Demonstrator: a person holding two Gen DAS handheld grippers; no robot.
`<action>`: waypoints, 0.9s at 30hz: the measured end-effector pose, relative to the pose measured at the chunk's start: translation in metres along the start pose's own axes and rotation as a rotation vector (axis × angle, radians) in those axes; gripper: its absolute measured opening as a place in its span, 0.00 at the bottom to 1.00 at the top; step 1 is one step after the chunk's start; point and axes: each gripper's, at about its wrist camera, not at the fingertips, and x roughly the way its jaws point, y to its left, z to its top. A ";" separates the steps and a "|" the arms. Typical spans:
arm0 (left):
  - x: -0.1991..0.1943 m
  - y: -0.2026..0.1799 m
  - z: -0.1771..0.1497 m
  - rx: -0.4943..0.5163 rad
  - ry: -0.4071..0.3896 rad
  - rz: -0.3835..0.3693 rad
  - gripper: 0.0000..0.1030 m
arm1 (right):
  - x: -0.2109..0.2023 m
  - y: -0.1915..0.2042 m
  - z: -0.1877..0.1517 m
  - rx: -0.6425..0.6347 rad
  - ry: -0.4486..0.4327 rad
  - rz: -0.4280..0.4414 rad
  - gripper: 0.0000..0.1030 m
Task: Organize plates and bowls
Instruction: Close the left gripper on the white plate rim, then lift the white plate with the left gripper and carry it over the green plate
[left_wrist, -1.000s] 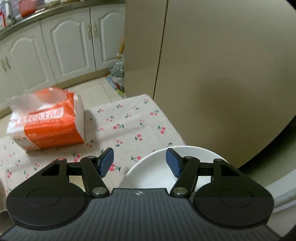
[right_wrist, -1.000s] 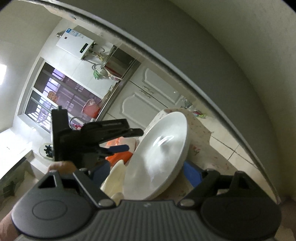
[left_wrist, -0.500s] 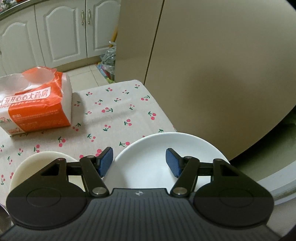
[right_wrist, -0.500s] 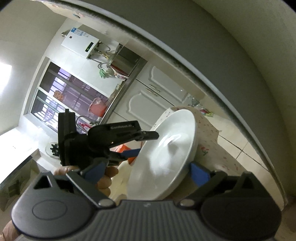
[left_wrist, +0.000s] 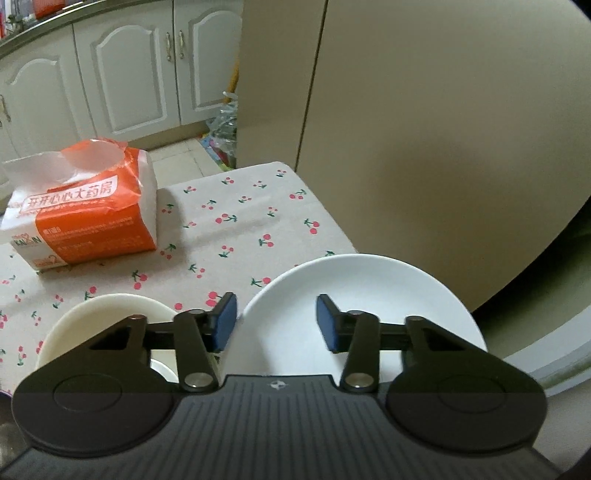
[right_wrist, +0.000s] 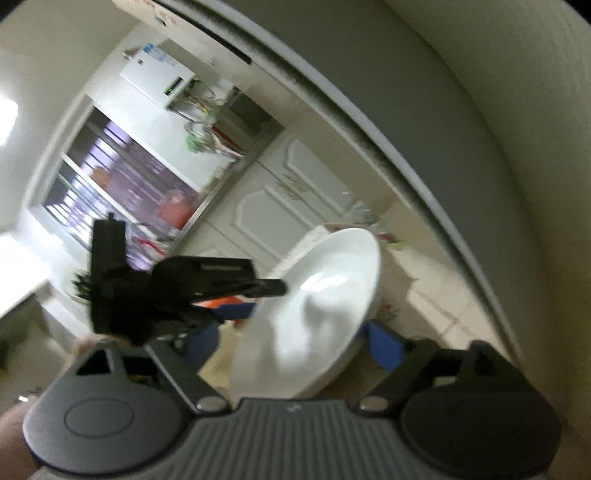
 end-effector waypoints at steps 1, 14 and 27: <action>0.002 0.000 0.000 0.003 -0.001 0.010 0.41 | 0.001 0.000 0.001 -0.001 0.000 -0.012 0.74; 0.008 -0.006 -0.009 0.046 -0.025 0.047 0.36 | 0.027 0.011 0.005 -0.096 0.056 -0.138 0.52; -0.013 0.011 -0.014 -0.042 -0.055 -0.032 0.36 | 0.025 0.011 0.005 -0.173 -0.013 -0.126 0.52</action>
